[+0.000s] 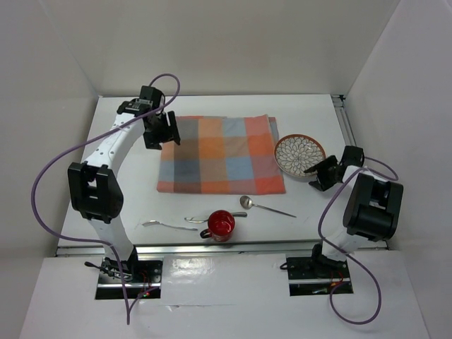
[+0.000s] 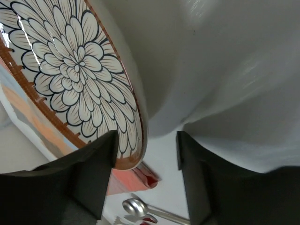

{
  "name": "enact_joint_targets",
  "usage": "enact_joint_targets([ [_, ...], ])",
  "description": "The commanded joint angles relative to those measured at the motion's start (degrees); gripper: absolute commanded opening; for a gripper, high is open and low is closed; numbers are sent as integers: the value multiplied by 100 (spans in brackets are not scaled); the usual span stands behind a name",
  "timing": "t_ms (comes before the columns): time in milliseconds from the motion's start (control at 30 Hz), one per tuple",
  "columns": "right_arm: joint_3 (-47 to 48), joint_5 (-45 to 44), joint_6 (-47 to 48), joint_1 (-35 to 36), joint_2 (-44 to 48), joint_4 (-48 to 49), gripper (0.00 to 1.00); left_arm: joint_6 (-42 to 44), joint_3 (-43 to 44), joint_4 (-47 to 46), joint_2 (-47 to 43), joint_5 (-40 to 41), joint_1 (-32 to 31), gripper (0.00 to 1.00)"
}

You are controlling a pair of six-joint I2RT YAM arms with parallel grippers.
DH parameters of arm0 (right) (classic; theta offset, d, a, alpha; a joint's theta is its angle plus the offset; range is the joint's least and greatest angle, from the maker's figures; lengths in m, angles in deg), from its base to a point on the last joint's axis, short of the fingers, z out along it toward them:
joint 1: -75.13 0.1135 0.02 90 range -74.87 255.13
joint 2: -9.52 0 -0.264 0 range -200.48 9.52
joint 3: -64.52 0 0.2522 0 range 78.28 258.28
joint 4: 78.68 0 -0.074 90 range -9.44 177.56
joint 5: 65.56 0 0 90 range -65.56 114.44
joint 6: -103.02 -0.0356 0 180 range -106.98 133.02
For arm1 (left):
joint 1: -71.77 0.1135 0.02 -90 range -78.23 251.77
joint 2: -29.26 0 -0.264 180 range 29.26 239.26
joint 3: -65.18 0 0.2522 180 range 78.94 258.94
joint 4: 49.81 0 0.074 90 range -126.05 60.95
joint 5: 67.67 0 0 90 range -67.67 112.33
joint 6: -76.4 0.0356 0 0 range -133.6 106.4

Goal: Set the dinner table for one person

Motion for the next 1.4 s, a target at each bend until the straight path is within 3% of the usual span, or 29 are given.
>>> enact_joint_targets([
  [0,-122,183,-211,-32,-9,720,59,159,-9,-58,-280,86,-24,82],
  [33,-175,182,-211,-32,-9,850,50,159,-61,-58,-280,86,-24,82],
  [167,-175,120,-264,-32,-62,913,31,159,-62,-58,-280,86,-24,82],
  [200,-175,120,-264,-32,-62,913,17,159,-62,-58,-280,86,-24,82],
  [300,-105,120,-264,-32,183,851,0,211,-10,-5,-280,86,-24,82],
  [467,439,-117,-202,21,1009,413,0,212,192,-5,-333,25,-24,82],
  [633,1730,208,272,536,1037,35,0,107,614,100,-201,-89,-24,82],
  [933,3531,402,554,2988,-885,-309,0,-244,467,478,-683,586,-24,82],
  [1133,4402,735,492,3562,-1898,-458,0,-579,88,242,-1246,747,29,82],
  [1367,4588,1008,325,3730,-2531,-282,0,-579,88,241,-1247,614,29,82],
])
